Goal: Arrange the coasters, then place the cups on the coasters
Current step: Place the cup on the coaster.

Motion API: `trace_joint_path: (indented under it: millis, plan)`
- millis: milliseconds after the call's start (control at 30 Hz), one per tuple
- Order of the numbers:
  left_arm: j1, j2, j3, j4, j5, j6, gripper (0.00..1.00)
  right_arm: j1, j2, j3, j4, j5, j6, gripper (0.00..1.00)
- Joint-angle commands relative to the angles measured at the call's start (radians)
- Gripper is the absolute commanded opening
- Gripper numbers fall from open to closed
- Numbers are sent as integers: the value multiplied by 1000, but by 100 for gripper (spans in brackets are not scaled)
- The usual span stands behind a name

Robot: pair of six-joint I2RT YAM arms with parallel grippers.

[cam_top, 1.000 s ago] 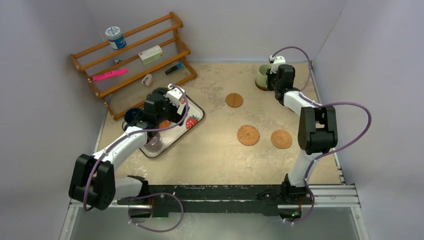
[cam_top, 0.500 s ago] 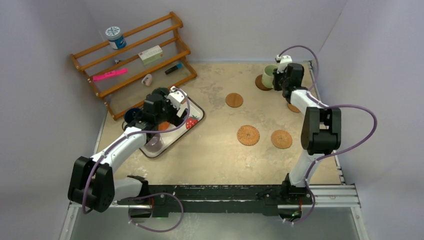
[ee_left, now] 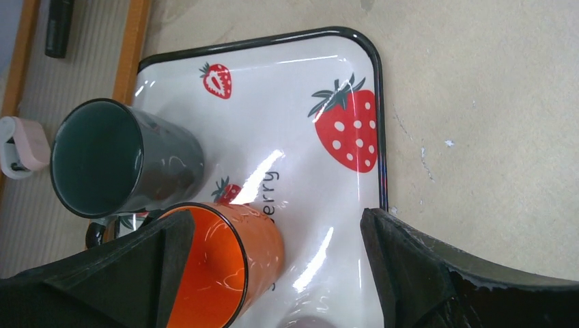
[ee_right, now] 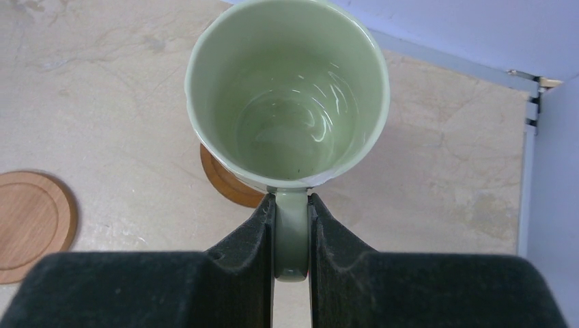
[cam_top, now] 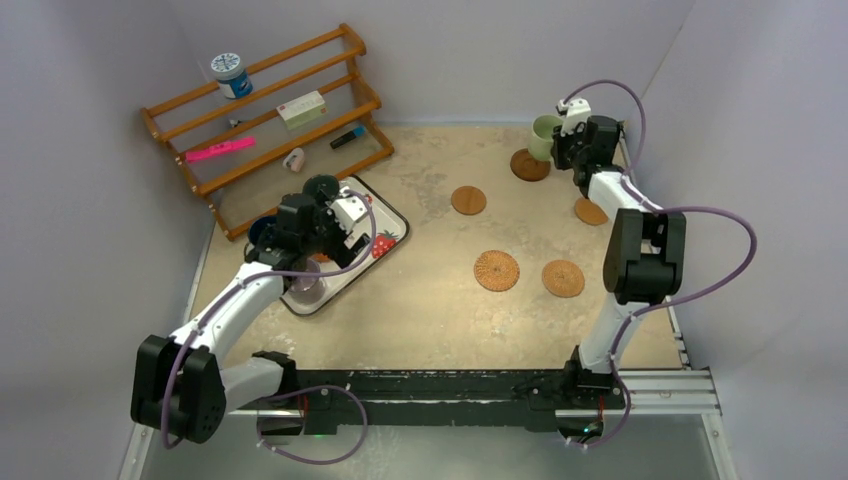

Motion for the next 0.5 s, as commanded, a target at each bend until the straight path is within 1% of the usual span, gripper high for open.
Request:
trace_joint_path:
  millis: [0, 200, 467]
  plan:
    - [14, 39, 6, 1, 29, 34, 100, 3, 25, 65, 101, -88, -23, 0]
    - [16, 53, 1, 0, 33, 36, 100, 5, 25, 26, 151, -72, -38, 0]
    - [18, 41, 0, 2, 34, 30, 100, 6, 38, 64, 131, -117, -6, 0]
